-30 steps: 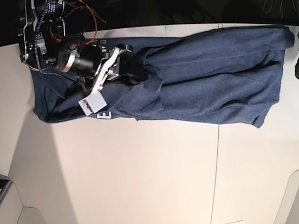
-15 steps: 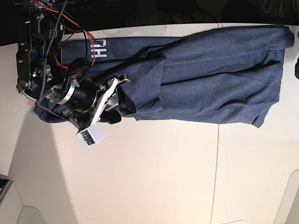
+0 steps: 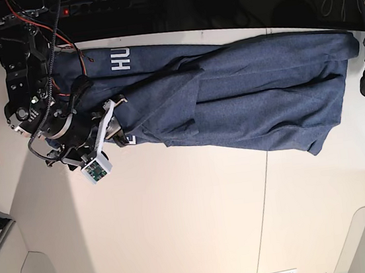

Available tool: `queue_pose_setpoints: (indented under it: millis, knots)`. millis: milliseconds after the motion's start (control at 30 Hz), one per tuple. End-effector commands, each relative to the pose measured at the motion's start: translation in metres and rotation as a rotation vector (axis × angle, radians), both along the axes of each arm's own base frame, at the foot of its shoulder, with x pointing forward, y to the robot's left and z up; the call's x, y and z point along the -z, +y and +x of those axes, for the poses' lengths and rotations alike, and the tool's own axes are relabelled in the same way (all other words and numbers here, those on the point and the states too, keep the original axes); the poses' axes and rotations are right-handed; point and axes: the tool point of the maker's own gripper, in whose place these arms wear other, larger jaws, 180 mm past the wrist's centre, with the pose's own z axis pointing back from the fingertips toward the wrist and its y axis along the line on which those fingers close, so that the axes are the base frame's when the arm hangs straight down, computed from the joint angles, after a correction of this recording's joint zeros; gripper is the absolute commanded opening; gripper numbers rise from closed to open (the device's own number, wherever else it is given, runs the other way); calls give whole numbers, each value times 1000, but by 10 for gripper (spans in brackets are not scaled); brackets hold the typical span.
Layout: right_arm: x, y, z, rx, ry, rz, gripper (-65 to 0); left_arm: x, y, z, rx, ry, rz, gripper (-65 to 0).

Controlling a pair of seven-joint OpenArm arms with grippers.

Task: Layout the t-shirt on the table in an organized manner, then fold the t-shirt properly
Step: 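Fold the held sleeve fabric over onto the shirt with the right gripper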

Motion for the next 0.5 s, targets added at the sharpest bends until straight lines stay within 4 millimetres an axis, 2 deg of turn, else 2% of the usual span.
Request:
queue_pose_setpoints:
  millis: [0,233,367,433,467]
  knots:
    - [-9,-2,10,2,-39,0,-346,-18,9,7,-1,-52,31,-397]
    - [11,-8,21,18,18,-7,-346,-18,9,7,-1,-52,31,-397]
    - [26,-12,21,27,69,-15,-347,-18,9,7,-1,-52,31,-397]
    - [29,-13,19,28,84,-20,-391,-18,9,7,-1,-52,31,-397]
    - [31,-14,17,29,96,-28,-442,-18,9,7,-1,-52,31,-397]
